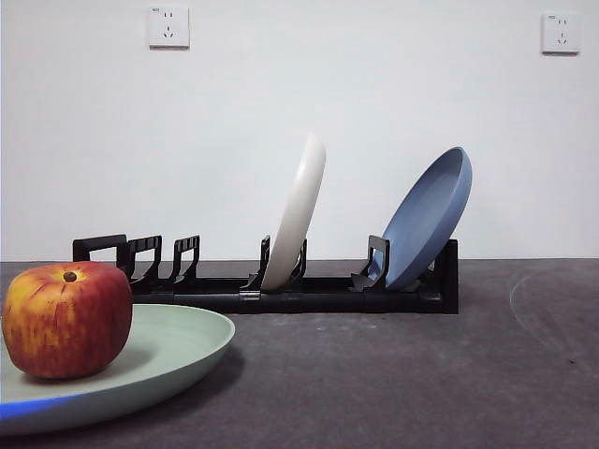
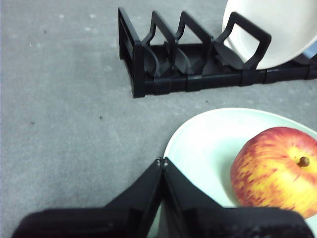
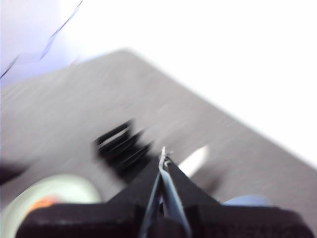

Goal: Take the green plate from the plate rack,put the plate on the table,take the apple from the table,put the apple in the plate

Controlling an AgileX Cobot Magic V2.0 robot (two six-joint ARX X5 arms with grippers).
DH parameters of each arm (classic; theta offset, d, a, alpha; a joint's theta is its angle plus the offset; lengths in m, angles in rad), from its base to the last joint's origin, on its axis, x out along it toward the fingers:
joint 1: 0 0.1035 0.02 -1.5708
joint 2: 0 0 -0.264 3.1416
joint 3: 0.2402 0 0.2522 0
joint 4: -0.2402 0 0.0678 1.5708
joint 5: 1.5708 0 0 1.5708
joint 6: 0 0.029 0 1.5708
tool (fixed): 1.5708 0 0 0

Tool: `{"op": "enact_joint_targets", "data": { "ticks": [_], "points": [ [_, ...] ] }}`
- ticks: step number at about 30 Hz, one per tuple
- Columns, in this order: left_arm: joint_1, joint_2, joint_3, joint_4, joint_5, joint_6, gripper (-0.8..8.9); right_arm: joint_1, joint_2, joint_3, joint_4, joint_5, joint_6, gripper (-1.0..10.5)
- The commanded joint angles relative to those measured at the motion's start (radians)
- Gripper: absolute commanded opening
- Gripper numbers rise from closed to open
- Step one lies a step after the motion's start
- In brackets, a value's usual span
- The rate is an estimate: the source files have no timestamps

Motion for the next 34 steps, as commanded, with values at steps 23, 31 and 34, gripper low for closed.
{"op": "enact_joint_targets", "data": {
  "ticks": [23,31,34],
  "points": [
    [0.003,0.033,-0.007,0.029,-0.003,0.014,-0.04,-0.582,-0.959,-1.672,0.793,-0.002,0.146,0.0],
    [0.003,0.033,-0.007,0.029,-0.003,0.014,-0.04,-0.582,-1.154,-1.758,0.686,0.021,0.158,0.0],
    [0.003,0.033,-0.007,0.029,-0.003,0.014,-0.04,-0.582,-1.212,-1.758,0.686,0.034,0.159,0.0]
  ]
}}
